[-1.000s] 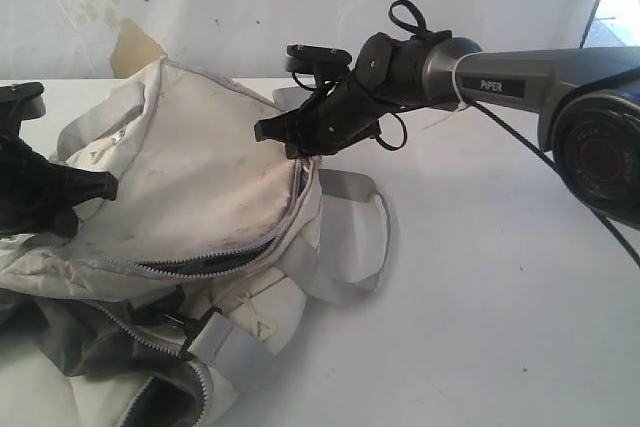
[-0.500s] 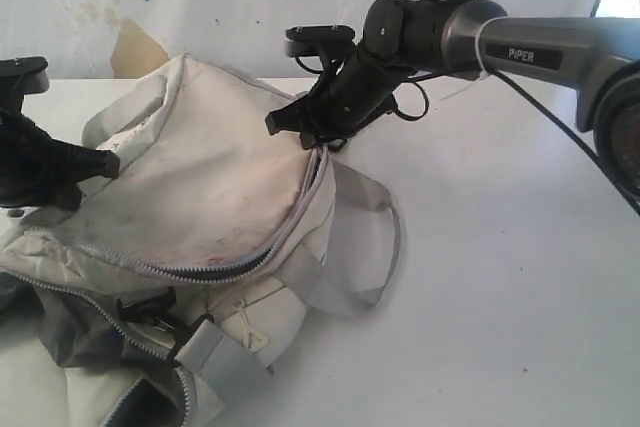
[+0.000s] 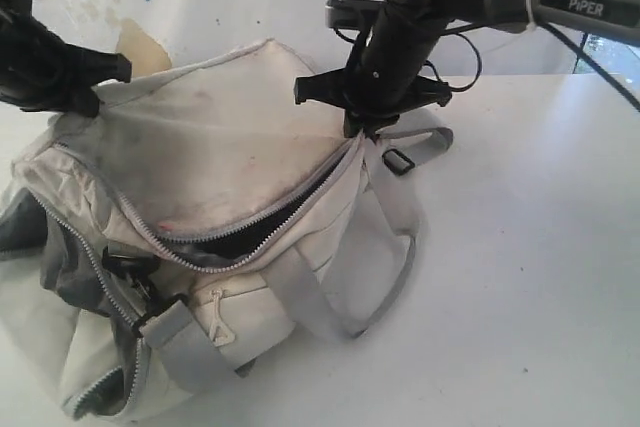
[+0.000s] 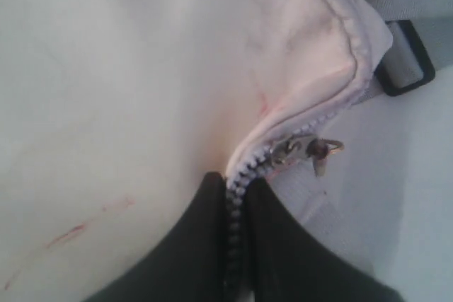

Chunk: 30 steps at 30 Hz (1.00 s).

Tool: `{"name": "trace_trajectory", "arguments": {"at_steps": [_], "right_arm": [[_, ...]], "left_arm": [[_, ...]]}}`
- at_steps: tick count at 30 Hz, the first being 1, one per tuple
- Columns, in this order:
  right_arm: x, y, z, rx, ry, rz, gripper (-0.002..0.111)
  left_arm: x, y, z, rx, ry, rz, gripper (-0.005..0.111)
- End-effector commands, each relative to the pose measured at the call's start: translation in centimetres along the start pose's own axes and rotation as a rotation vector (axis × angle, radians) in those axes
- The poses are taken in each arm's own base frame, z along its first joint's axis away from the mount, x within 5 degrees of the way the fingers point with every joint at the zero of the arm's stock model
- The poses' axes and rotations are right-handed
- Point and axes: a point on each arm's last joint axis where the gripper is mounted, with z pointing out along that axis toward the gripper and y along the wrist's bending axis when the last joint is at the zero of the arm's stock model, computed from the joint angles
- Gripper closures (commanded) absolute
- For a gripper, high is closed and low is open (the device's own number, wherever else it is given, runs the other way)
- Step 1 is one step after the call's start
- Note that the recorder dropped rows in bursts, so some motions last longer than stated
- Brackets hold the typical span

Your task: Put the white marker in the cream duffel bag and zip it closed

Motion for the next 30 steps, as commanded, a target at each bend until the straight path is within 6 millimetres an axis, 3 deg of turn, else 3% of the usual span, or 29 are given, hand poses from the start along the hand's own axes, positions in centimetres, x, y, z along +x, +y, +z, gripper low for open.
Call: {"name": "trace_trajectory", "arguments": {"at_steps": [1, 13, 22, 25, 30], "right_arm": [[1.7, -2.9, -2.3, 0.163, 0.049, -0.040, 0.108], [8.9, -4.0, -6.9, 0.125, 0.087, 0.011, 0.108], [13.1, -4.9, -4.9, 0.129, 0.240, -0.017, 0.108], [13.4, -5.0, -4.2, 0.128, 0.267, -0.071, 0.099], [12.7, -4.9, -4.4, 0.113, 0.204, -0.081, 0.061]], "left_arm": [[-2.6, -0.3, 0.3, 0.070, -0.049, 0.018, 0.106], [-7.3, -3.0, 4.3, 0.340, -0.014, 0.050, 0.106], [-6.9, -3.2, 6.0, 0.386, 0.154, 0.095, 0.103], [-6.5, -3.1, 6.0, 0.376, 0.194, 0.117, 0.087], [-6.5, -3.2, 5.4, 0.382, 0.209, 0.119, 0.041]]}}
